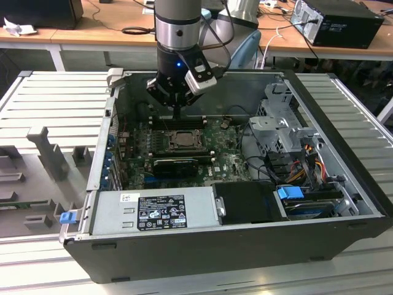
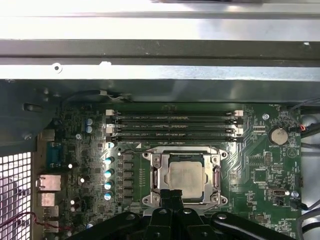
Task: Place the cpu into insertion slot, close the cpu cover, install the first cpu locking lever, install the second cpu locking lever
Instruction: 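Install the first cpu locking lever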
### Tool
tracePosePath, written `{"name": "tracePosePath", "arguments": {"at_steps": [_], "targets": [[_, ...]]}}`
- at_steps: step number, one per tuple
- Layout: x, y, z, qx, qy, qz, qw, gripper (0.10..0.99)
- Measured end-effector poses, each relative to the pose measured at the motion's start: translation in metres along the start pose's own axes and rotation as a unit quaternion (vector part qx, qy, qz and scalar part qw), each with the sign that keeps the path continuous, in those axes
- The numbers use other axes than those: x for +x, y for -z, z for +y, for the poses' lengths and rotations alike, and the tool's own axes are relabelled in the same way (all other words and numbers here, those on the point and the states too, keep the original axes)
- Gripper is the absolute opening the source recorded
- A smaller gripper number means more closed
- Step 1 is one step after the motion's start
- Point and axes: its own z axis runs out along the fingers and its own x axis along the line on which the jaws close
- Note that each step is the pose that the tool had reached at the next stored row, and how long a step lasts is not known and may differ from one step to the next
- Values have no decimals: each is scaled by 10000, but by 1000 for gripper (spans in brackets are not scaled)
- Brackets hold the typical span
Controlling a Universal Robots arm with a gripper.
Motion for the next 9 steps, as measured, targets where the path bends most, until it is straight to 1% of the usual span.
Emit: {"name": "tracePosePath", "arguments": {"at_steps": [9], "targets": [[2, -6, 0, -1, 170, 6, 9999, 106]]}}
